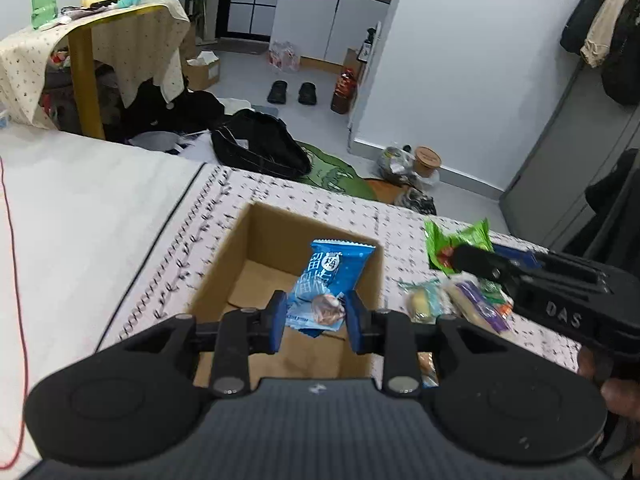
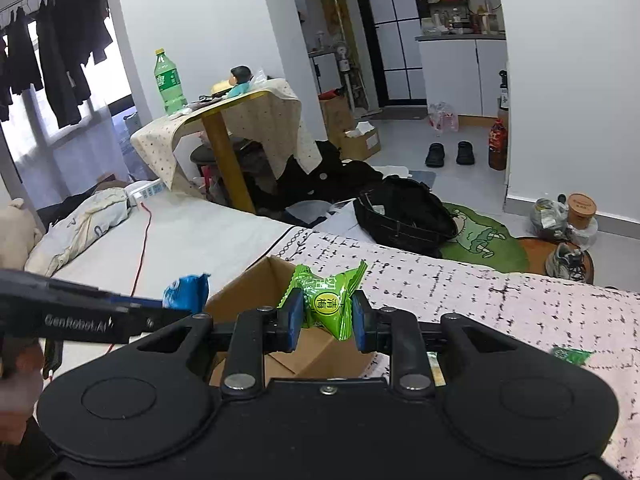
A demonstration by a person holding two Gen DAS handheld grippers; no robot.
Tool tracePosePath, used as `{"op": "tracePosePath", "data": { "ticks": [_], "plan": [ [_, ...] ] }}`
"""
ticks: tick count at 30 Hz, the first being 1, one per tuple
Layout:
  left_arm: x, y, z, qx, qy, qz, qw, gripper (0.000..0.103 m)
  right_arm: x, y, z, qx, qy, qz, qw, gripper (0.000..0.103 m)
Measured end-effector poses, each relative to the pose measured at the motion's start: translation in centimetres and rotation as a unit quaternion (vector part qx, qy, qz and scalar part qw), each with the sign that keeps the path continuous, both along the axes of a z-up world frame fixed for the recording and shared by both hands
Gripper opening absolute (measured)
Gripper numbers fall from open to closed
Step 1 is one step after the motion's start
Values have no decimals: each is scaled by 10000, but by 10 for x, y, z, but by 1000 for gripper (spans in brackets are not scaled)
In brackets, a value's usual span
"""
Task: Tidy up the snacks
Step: 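Carry both packets over the cardboard box and open both tools to drop them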
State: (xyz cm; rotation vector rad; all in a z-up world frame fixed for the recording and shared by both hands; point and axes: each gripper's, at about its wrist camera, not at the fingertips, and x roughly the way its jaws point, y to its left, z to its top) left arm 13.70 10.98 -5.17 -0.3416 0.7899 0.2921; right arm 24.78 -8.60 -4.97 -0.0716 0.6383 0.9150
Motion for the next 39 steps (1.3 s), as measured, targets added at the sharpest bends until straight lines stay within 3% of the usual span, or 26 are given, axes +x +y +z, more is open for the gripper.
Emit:
{"op": "tracePosePath", "data": {
  "ticks": [10,20,28,31,34,35,39],
  "plan": [
    [28,32,-15,53,78,181,9998,30,16,16,-10,132,318,16,9994,25],
    [53,36,-28,79,124,156,9998,31,27,21,-22,120,565,-194,9981,25],
    [47,43,-22,146,83,618,9979,46,29,30,-24,232,623,-203,9976,26],
    [38,42,-20,110,85,760,9970,54,29,32,-26,335,563,-170,9977,36],
    [30,39,-20,59,135,872,9961,58,28,30,-29,277,553,-209,9979,59],
    [28,38,-20,48,152,893,9959,59,27,28,-29,253,529,-261,9979,61],
    [21,33,-20,29,149,1006,9948,84,25,14,-28,243,586,-420,9971,69]
  ]
}}
